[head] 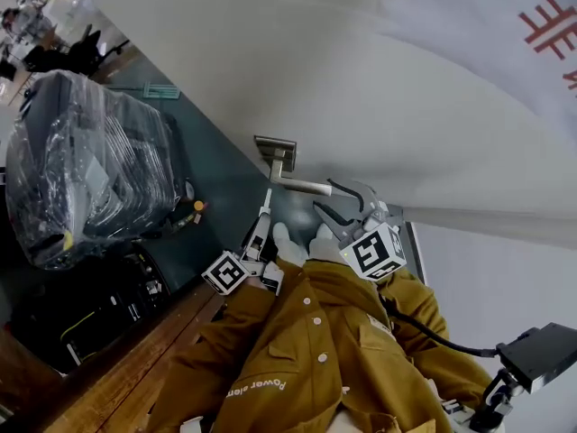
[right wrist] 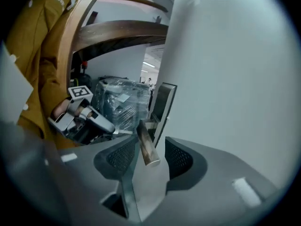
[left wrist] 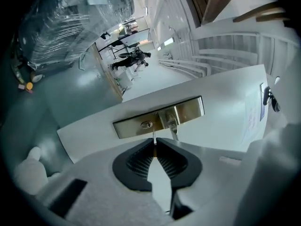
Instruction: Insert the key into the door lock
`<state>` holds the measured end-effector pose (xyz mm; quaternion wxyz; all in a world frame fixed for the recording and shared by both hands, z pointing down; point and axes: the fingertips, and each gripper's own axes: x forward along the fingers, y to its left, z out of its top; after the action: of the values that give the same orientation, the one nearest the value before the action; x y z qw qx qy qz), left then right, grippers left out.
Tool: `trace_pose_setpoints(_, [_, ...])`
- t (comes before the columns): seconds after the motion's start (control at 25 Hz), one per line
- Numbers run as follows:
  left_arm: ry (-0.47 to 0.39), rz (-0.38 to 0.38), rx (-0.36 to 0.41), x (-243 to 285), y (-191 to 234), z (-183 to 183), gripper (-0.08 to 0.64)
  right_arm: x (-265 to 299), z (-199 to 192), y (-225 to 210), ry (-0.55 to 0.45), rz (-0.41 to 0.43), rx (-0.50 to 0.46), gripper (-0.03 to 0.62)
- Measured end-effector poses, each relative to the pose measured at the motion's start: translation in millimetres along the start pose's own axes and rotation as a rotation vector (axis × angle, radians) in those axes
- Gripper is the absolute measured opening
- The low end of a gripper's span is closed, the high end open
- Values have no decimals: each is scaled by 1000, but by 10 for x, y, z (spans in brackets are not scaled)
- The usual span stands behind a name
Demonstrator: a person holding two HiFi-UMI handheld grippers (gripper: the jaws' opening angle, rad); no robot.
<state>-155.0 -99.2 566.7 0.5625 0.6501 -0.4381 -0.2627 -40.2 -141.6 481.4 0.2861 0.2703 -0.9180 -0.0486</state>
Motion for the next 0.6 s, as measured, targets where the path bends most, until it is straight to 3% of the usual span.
trace_pose_setpoints(0.08, [-18, 23, -76, 4, 46, -40, 26, 113, -100, 50, 62, 70, -95, 207])
trace_pose_setpoints(0.16, [-19, 53, -65, -12, 112, -33, 26, 219, -191, 87, 117, 121, -175, 206])
trace_pose_setpoints(0.24, [-32, 9, -94, 32, 75, -51, 26, 300, -223, 124, 142, 152, -238, 194])
trace_pose_setpoints(0.32, [-23, 30, -26, 19, 168, -34, 26, 338, -222, 161, 148, 171, -291, 127])
trace_pose_setpoints(0.4, [-24, 42, -17, 22, 261, -39, 26, 352, -221, 183, 152, 188, -317, 124])
trace_pose_setpoints(0.6, [-65, -77, -171, 237, 118, -73, 26, 359, -231, 192, 160, 192, -331, 124])
